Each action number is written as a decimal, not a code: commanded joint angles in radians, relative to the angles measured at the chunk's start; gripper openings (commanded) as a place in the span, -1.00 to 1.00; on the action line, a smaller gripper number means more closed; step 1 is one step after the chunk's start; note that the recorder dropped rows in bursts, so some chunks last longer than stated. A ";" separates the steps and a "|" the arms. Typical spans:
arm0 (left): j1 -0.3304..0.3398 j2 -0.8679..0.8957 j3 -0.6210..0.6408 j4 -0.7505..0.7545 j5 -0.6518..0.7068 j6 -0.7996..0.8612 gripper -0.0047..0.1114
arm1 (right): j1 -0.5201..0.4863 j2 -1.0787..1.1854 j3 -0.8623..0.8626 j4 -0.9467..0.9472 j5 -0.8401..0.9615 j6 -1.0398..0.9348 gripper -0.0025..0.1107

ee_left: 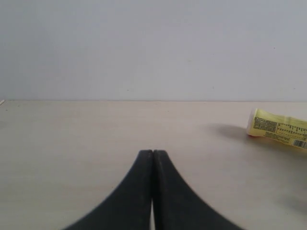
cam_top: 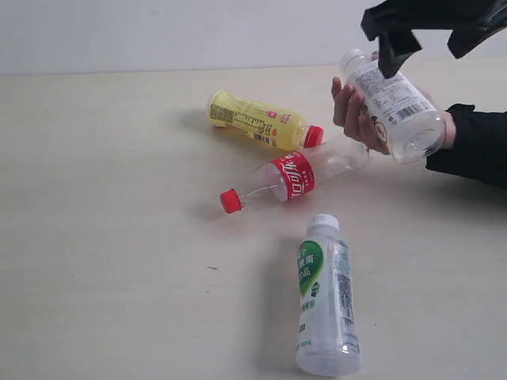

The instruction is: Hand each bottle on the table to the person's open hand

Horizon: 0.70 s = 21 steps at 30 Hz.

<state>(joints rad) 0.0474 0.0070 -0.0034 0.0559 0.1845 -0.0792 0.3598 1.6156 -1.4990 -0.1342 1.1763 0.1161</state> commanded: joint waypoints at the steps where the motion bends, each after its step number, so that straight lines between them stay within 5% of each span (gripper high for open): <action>1: 0.003 -0.007 0.003 -0.006 -0.004 -0.003 -0.92 | -0.004 -0.149 0.043 0.002 -0.015 -0.011 -0.26; 5: 0.003 -0.007 0.003 -0.006 -0.004 -0.003 -0.92 | -0.004 -0.330 0.156 -0.004 -0.106 -0.047 -0.96; 21: 0.003 -0.007 0.003 -0.006 -0.004 -0.003 -0.92 | -0.004 -1.085 0.752 0.162 -0.549 -0.334 -0.95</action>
<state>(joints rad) 0.0474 0.0070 -0.0034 0.0559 0.1845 -0.0792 0.3598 0.6280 -0.8357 0.0111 0.7337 -0.1908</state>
